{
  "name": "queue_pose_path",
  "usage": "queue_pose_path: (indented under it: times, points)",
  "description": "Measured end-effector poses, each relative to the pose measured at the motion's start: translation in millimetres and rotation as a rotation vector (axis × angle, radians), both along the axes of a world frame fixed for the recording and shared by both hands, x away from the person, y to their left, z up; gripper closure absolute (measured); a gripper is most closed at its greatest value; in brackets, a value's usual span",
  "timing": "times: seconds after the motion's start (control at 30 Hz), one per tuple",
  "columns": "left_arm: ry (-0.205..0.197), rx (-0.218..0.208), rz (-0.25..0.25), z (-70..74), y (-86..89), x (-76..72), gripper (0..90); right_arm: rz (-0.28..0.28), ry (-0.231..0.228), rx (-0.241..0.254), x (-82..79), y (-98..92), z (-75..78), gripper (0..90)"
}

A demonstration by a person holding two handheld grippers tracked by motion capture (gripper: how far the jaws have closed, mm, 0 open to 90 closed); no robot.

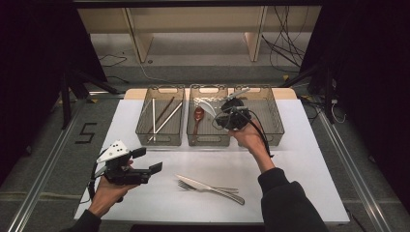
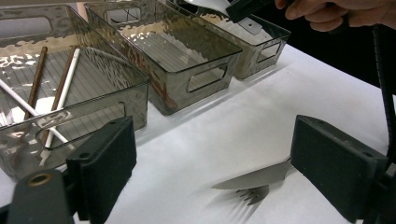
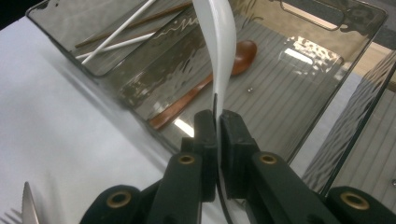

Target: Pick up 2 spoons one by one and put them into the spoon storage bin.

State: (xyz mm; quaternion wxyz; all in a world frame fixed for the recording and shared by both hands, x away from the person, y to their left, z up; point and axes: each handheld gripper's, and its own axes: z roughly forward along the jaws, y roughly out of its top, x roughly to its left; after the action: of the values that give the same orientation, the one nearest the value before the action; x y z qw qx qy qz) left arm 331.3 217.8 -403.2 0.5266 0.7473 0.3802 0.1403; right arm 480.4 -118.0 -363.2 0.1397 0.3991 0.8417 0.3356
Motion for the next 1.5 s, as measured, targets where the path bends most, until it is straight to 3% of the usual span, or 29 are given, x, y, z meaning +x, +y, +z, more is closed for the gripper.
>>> queue_pose_path:
  times: [0.33,0.63,1.5]
  points:
    - [-0.021,-0.016,0.002,1.6,1.0,-1.4,12.3,-0.036,0.016,0.015,20.5,5.7,3.8,86.7]
    - [-0.022,-0.023,0.007,2.2,2.0,-1.8,12.1,-0.076,0.041,0.015,33.8,10.6,-6.1,86.6]
    - [-0.018,-0.028,-0.002,2.4,0.7,-2.7,11.8,-0.113,0.086,-0.031,48.3,21.6,-30.4,85.5]
